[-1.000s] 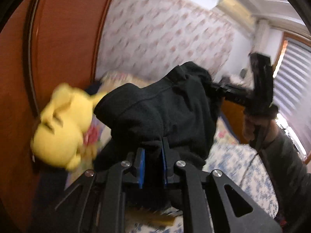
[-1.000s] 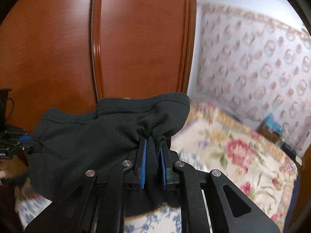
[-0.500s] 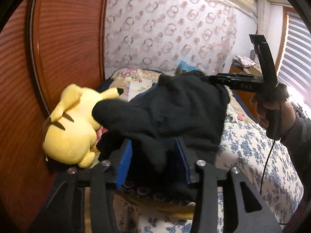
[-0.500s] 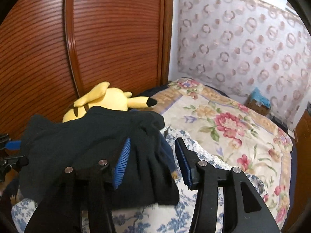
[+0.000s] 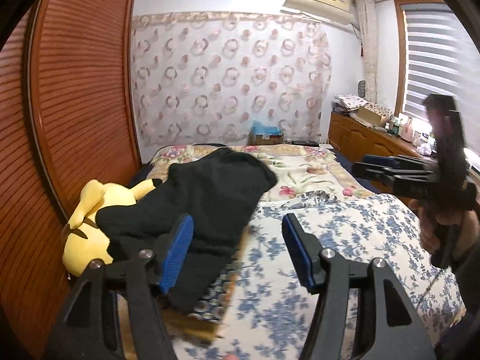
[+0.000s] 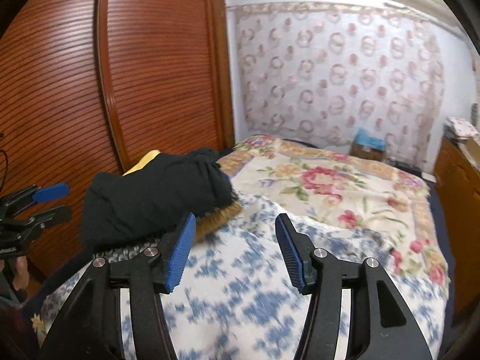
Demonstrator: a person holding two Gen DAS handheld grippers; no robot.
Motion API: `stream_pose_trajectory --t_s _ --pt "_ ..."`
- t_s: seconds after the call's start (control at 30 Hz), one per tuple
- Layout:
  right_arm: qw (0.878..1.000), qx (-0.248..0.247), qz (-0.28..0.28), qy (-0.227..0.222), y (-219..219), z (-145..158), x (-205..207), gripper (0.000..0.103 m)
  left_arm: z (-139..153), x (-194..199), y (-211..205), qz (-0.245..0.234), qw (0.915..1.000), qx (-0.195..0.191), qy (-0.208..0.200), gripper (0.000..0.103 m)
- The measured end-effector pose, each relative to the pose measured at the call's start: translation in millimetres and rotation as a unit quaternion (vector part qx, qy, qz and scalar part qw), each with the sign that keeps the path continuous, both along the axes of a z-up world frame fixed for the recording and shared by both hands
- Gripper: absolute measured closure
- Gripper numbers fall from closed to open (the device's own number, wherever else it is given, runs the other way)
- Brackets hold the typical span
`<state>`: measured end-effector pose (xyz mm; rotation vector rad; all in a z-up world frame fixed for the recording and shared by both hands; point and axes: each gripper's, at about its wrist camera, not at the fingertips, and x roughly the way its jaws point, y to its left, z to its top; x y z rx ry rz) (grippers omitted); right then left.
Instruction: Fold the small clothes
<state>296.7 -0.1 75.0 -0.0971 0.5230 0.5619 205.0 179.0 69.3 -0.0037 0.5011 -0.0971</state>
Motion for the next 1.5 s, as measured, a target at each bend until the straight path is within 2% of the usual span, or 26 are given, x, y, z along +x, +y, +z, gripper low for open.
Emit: stream_pose_trajectory --t_s 0.2,0.4,0.67,0.97,1.5 --pt "0.998 -0.002 -0.065 -0.022 -51 13 -56 0.044 10 -21 -45 -0.010 0.9999 -0.006 -0.008 0.041" --pt "0.991 0.002 -0.129 -0.041 -99 19 -114 0.044 19 -47 -87 -0.012 0.9995 0.009 -0.029 0.041" --pt "0.983 0.010 -0.174 -0.054 -142 17 -170 0.044 27 -76 -119 -0.016 0.9991 -0.002 -0.038 0.040" --pt "0.980 0.016 -0.190 -0.064 -157 15 -195 0.044 32 -93 -132 -0.021 0.9991 0.001 -0.037 0.040" --pt "0.978 0.019 -0.196 -0.068 -159 17 -198 0.044 34 -96 -135 -0.021 0.9992 0.000 -0.034 0.040"
